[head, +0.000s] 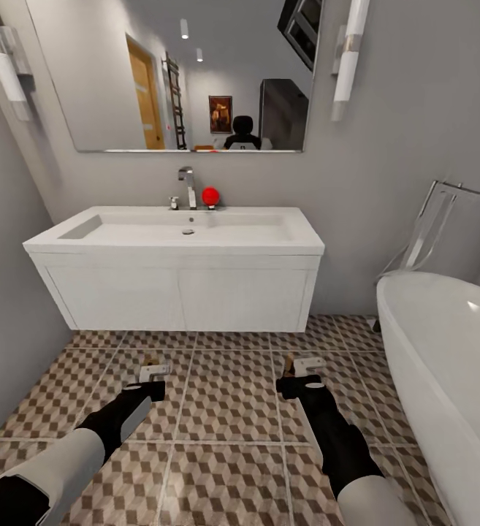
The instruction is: Take the four mousetraps from the cabinet in the bathroom and place them on the bathroom floor. Make sure all four end up on the same floor surface, and ensure that at least two of them are either under or directly next to the same bathroom sink.
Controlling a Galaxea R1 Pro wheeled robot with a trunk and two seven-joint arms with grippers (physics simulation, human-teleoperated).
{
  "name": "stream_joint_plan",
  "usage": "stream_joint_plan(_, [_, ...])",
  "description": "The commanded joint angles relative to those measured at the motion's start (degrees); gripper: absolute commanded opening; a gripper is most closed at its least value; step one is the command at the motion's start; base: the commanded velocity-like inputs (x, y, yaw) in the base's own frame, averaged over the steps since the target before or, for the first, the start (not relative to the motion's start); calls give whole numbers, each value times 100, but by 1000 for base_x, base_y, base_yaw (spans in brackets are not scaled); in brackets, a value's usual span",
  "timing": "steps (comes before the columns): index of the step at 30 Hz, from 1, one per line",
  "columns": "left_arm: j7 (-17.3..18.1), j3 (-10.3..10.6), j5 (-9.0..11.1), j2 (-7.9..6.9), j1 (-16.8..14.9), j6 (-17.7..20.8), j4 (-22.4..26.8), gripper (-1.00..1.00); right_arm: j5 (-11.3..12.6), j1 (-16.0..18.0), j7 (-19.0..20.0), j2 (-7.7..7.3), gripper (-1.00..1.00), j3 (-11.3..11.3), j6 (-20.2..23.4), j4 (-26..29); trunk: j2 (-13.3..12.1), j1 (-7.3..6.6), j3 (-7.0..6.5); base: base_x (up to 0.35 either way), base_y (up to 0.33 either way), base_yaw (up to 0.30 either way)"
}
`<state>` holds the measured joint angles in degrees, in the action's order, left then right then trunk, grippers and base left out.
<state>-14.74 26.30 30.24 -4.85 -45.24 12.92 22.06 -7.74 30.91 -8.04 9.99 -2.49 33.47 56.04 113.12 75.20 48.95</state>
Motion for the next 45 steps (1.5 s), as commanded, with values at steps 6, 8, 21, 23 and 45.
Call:
stream_joint_plan(6, [-56,50,25,-7,-3,35,18,-100,-35,4,17,1,-100,-6,37,5,245,132,169,0,0,0])
stream_joint_plan(8, [-56,50,25,-5,-3,35,18,-100,-35,3,17,1,-100,-6,37,4,325,175,223,0,0,0])
stream_joint_plan(21, [-56,51,25,72,-3,35,18,-100,-35,3,22,1,-100,-6,37,-94,846,461,575,0,0,0])
stream_joint_plan(23, [-56,51,25,76,-3,35,18,-100,-35,3,22,1,-100,-6,37,-102,927,505,629,0,0,0])
stream_joint_plan(45, [-47,51,25,107,6,28,30,-100,-43,2,18,1,-100,-458,-438,-166,1809,988,1225,0,0,0])
